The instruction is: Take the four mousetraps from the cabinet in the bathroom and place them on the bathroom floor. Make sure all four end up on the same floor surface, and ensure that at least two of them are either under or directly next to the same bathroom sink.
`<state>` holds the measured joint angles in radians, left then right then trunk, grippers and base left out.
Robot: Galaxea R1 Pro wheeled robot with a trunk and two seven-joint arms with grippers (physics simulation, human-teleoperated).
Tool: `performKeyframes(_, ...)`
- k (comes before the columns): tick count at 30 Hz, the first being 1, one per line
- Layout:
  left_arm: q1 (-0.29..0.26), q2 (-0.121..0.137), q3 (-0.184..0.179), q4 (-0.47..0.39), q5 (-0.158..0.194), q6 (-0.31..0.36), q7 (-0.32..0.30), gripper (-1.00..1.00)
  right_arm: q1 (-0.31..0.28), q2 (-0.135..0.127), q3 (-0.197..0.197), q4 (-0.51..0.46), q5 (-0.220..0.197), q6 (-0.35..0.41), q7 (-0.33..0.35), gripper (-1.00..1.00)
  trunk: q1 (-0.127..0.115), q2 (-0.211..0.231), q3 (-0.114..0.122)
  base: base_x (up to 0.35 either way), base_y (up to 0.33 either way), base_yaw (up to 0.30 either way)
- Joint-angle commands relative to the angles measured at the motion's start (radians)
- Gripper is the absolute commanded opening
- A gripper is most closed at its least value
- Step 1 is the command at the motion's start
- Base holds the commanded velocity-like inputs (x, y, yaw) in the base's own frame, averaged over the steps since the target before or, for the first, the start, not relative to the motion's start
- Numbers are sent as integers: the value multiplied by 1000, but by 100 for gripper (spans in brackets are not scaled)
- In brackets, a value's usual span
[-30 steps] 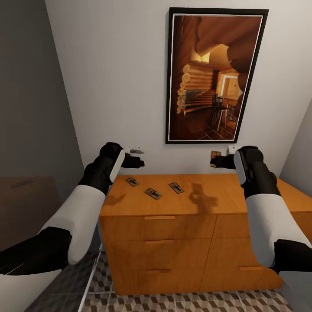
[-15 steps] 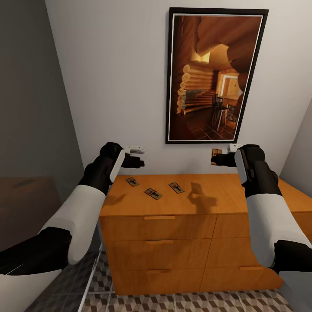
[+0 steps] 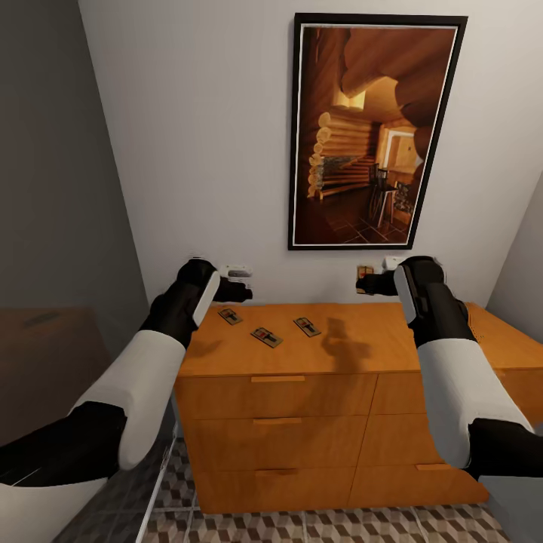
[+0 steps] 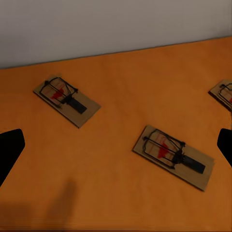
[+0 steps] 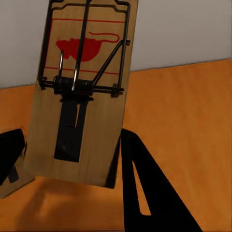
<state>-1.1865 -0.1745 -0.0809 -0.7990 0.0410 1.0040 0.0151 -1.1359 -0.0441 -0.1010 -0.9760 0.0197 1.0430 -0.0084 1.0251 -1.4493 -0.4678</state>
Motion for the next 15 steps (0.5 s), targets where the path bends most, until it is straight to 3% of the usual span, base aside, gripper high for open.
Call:
performKeyframes(1, 5, 0, 0, 5, 9, 6, 7, 100, -1, -3, 6, 5, 7, 4, -1, -100, 0, -1, -1, 0, 0, 0)
performKeyframes(4, 17, 0, 3, 22, 26, 22, 10, 100, 1, -14, 21, 22, 17, 4, -2, -100, 0, -1, -1, 0, 0, 0)
performKeyframes(15, 31, 0, -2, 52, 92, 32, -52, 100, 29, -21, 9, 31, 29, 4, -2, -100, 0, -1, -1, 0, 0, 0)
